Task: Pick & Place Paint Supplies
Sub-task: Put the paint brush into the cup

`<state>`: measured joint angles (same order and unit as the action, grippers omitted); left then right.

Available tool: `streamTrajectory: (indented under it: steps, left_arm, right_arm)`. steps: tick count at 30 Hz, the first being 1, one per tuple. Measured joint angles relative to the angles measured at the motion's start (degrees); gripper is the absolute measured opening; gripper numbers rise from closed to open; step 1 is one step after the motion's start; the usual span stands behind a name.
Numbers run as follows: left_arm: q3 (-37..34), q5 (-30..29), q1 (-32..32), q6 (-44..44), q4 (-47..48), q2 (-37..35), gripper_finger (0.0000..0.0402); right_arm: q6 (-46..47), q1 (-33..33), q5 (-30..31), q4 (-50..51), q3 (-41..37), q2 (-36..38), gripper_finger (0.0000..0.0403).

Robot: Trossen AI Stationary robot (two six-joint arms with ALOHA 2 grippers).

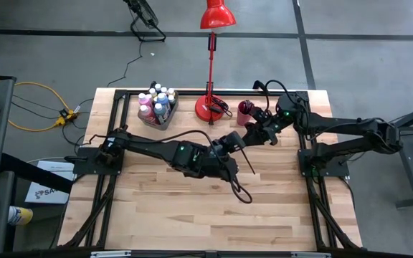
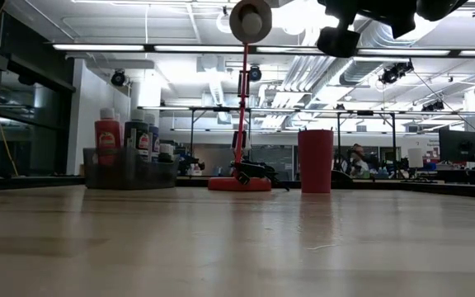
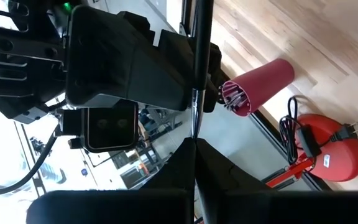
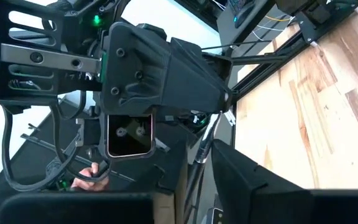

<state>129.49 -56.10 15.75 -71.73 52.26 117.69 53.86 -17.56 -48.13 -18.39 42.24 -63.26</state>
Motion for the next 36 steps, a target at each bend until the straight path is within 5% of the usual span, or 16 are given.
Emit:
streamTrajectory:
  steps: [20,30,36]
  left_arm:
    - [0.00,-1.43,-0.76,3.65,-2.84,0.00,0.0003]
    - [-0.02,-4.96,-0.76,9.15,0.64,0.09,0.0119]
    - [-0.09,-3.61,-2.27,39.38,19.75,-0.45,0.0168]
  right_arm:
    - [-3.63,-0.61,1.18,0.11,0.00,0.01,0.0008]
    - [-5.61,-8.74,1.72,1.52,0.00,0.70,0.0006]
    - [-12.59,-17.48,7.18,5.11,0.02,2.38,0.0006]
